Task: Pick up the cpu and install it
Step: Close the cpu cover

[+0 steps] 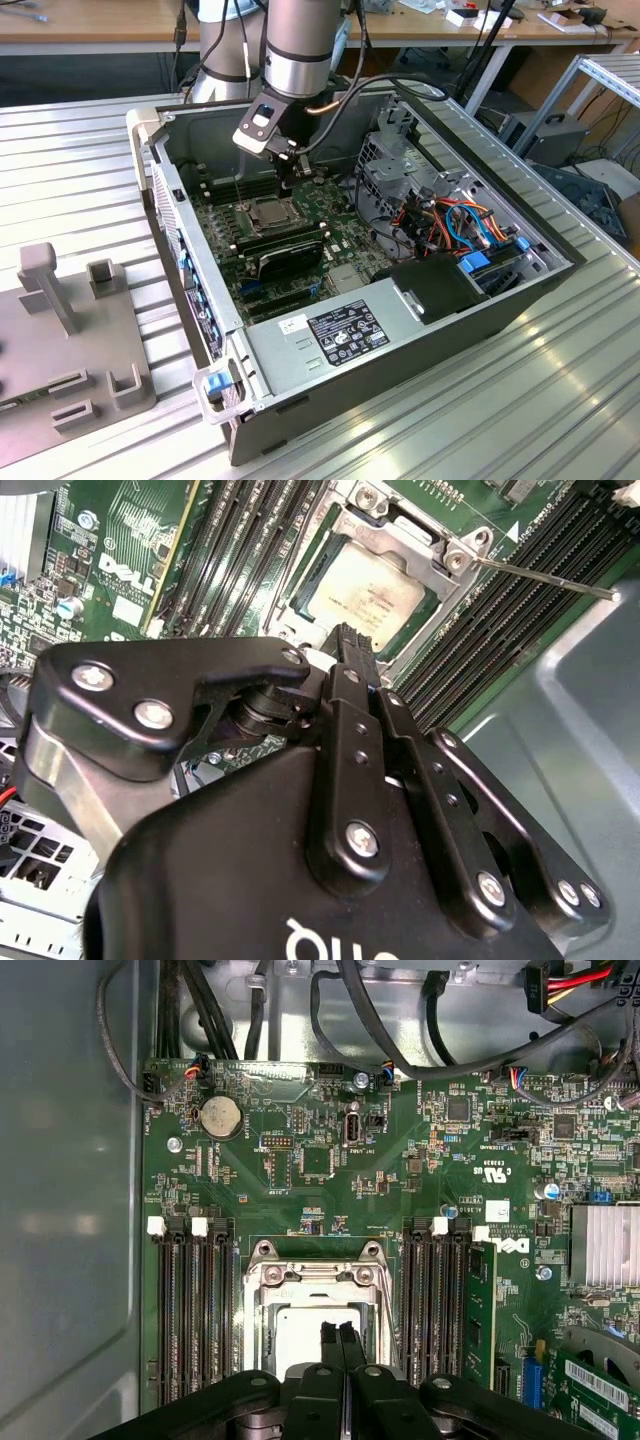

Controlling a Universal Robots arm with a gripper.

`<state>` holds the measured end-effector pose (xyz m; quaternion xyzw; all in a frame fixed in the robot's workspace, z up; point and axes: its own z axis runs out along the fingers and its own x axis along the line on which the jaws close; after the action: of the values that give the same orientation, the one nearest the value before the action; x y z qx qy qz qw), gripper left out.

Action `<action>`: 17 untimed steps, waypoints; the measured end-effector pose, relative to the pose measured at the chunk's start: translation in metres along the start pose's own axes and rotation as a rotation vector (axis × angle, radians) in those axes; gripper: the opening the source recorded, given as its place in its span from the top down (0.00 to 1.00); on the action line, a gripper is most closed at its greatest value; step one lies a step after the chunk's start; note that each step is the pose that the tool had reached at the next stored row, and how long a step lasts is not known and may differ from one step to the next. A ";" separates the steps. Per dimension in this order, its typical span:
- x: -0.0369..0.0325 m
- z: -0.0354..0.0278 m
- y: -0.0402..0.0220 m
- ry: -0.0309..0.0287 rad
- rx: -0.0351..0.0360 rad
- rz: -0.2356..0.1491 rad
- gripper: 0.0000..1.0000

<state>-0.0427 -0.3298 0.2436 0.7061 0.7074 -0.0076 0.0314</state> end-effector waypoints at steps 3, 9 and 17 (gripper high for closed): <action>0.0000 0.0002 -0.0002 0.0001 0.0000 0.000 0.89; 0.0000 0.0005 -0.0005 0.0000 0.0000 0.000 0.89; 0.0001 0.0009 -0.0009 0.0001 0.0000 0.000 0.89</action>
<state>-0.0435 -0.3298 0.2426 0.7060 0.7074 -0.0076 0.0314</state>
